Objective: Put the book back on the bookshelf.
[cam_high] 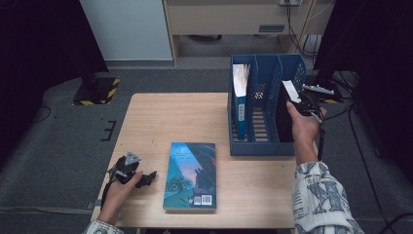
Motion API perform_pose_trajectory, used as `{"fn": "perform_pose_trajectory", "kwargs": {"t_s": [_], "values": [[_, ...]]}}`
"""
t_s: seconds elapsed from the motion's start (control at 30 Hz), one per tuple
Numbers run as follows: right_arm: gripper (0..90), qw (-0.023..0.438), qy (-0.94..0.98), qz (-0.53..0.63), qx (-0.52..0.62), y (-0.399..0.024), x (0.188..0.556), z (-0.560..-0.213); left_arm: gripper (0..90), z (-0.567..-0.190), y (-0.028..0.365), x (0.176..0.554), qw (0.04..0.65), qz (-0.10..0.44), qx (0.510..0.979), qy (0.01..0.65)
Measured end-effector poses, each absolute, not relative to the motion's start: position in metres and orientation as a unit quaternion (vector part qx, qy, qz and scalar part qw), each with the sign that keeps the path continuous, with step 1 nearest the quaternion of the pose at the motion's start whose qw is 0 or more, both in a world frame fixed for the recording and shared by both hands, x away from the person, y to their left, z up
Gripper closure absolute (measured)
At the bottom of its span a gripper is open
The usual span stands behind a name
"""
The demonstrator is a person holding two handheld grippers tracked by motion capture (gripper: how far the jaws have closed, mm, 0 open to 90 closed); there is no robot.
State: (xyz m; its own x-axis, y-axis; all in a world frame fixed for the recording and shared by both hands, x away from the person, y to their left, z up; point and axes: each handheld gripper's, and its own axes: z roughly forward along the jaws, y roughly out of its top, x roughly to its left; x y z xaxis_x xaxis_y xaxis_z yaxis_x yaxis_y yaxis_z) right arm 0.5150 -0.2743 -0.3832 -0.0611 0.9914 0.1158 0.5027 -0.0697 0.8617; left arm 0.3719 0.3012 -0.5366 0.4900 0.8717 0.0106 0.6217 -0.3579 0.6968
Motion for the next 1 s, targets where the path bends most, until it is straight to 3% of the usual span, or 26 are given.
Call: {"fn": "perform_pose_trajectory", "kwargs": {"t_s": [0.3,1.0], "values": [[53.4,0.296,0.594,0.409,0.627,-0.281,0.520,-0.380,0.0,-0.537,0.301,0.372,0.322,0.194,0.801,0.466],[53.3,0.337,0.606,0.377,0.614,-0.278,0.552,-0.381,0.0,-0.537,0.301,0.372,0.323,0.194,0.801,0.465]]}}
